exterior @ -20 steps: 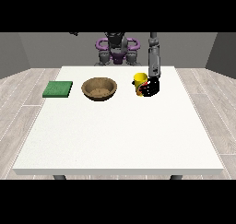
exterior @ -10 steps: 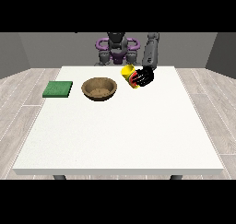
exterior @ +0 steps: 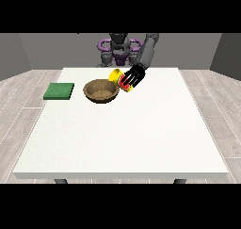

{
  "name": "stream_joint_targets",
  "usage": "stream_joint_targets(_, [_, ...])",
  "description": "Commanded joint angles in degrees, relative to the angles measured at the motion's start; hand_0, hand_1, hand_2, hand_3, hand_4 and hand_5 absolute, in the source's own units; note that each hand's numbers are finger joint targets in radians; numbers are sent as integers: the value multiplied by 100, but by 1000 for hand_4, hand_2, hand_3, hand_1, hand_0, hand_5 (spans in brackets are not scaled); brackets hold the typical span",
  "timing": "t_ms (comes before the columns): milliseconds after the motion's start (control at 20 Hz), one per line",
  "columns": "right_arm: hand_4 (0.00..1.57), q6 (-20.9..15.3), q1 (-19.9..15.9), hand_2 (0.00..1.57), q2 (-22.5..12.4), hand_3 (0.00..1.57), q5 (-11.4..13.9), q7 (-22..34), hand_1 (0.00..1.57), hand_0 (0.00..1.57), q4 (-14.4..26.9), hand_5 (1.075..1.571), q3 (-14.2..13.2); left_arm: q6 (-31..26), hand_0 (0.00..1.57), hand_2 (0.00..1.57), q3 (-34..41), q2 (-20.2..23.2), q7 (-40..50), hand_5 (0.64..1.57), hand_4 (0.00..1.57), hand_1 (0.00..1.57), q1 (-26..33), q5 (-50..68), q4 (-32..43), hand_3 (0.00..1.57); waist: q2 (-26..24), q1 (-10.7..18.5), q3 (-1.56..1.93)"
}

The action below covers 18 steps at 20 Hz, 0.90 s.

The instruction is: Pick the cup and pour the ball into the bowl, then pick the bowl and place it on the pad

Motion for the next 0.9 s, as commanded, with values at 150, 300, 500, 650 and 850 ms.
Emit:
stream_joint_targets(150, [338,-22,-256,0,31,0,104,-51,0,0,143,1562,102,1188,1358,1571,-649,49,1275,1566,843,1358,-580,-1335,591,1571,137,-109,3])
stream_joint_targets(300, [338,62,-259,0,-13,0,59,-83,0,0,498,1565,24,1368,1380,1571,-1157,67,1906,1559,853,1380,-798,-2117,953,1571,-156,-81,14])
stream_joint_targets(500, [370,35,-302,0,125,0,160,-46,0,0,754,1565,238,1230,1337,1503,-1826,-38,2831,1537,816,1337,-1296,-3122,1495,1571,-372,-39,16])
stream_joint_targets(650, [378,-162,-330,0,265,0,336,-90,0,0,912,1565,289,941,1326,1433,-2423,-599,3357,1480,979,1326,-1311,-3799,1820,1427,-609,109,12])
stream_joint_targets(850, [384,75,-59,0,236,0,297,-385,0,0,1242,1565,175,507,1454,1571,-3152,-467,3786,1490,939,1454,-1655,-4678,2131,1571,-753,194,18])
